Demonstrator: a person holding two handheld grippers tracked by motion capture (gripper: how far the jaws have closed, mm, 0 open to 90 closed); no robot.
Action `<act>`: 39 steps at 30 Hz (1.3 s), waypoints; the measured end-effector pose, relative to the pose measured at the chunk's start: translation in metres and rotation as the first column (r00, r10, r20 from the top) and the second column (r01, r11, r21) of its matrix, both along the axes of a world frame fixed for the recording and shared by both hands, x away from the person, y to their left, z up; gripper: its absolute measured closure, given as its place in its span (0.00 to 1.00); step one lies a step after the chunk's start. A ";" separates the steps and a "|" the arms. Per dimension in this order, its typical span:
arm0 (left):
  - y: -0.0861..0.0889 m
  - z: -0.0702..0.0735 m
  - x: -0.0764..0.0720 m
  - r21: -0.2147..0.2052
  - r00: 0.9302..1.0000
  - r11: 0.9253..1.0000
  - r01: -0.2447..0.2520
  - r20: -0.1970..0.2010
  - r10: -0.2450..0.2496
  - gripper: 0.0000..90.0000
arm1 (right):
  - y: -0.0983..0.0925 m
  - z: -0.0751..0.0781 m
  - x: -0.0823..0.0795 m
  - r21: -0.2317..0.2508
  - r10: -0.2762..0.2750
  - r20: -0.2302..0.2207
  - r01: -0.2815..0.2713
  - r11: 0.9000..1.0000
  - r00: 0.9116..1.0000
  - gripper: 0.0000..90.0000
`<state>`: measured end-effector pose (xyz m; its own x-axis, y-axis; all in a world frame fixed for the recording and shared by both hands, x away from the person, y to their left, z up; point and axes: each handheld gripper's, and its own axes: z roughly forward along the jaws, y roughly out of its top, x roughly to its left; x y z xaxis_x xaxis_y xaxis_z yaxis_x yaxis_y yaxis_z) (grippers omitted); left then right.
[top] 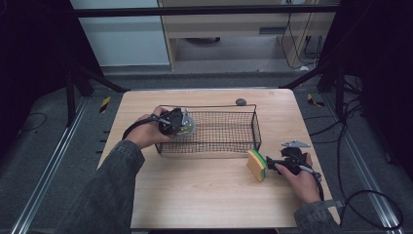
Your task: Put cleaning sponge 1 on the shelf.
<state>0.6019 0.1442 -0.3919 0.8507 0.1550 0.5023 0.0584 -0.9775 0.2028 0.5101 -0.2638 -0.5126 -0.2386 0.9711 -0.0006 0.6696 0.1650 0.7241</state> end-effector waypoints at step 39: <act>-0.004 -0.017 0.012 0.015 0.994 1.000 -0.025 -0.108 0.027 0.78 | 0.000 0.000 0.000 -0.001 0.002 -0.003 -0.002 1.000 1.000 0.01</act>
<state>0.6143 0.1401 -0.4085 0.8960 0.1716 0.4096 0.1048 -0.9780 0.1805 0.5102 -0.2639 -0.5125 -0.2408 0.9706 -0.0013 0.6711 0.1675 0.7222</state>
